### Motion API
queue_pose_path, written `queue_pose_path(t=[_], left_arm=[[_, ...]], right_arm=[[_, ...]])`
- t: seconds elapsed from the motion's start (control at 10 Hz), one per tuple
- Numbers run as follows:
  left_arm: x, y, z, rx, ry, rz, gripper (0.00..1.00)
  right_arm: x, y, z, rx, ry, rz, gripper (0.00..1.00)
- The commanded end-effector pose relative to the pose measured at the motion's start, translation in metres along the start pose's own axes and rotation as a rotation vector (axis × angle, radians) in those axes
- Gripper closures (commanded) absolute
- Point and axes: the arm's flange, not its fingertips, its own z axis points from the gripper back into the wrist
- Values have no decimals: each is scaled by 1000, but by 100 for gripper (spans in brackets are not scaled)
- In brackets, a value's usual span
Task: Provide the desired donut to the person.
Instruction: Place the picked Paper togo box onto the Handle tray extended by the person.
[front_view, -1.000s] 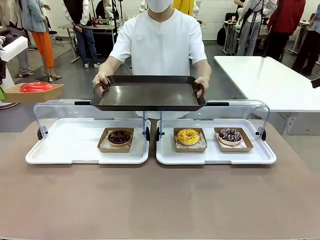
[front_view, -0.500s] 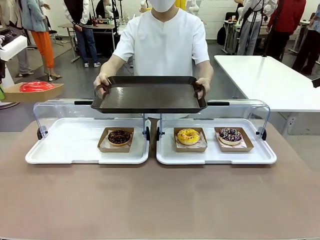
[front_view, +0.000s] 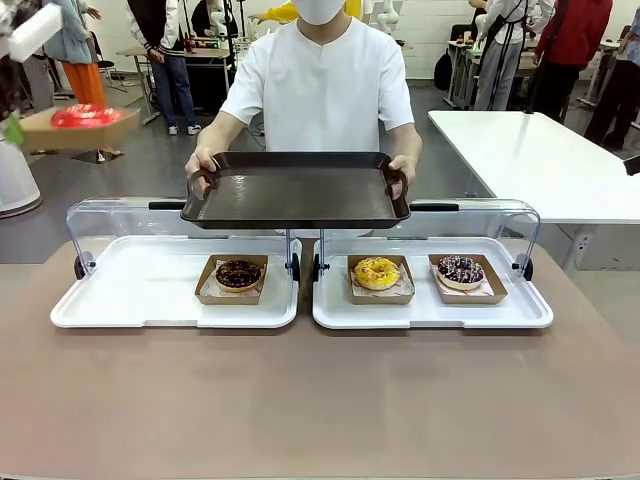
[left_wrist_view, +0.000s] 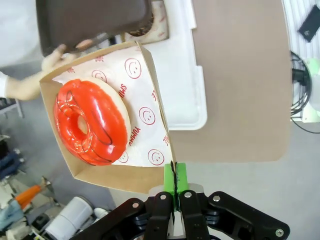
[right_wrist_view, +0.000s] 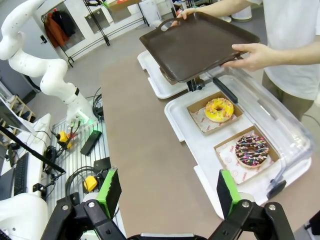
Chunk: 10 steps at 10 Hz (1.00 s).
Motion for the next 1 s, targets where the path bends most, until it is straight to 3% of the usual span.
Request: queue_pose_path(t=[0.0, 0.1, 0.3, 0.5, 0.7, 0.9], left_arm=[[42, 32, -5, 34, -7, -47, 99], [66, 36, -15, 34, -16, -63, 99], [104, 78, -44, 20, -47, -94, 99], [134, 84, -86, 7, -50, -73, 99], [153, 105, -115, -32, -49, -89, 99], [163, 100, -134, -47, -52, -70, 99]], right_arm=[[0, 0, 0, 0, -7, -5, 0], [0, 0, 0, 0, -7, -5, 0], [0, 0, 0, 0, -7, -5, 0], [0, 0, 0, 0, -7, -5, 0], [0, 0, 0, 0, -7, -5, 0], [0, 0, 0, 0, -7, -5, 0]])
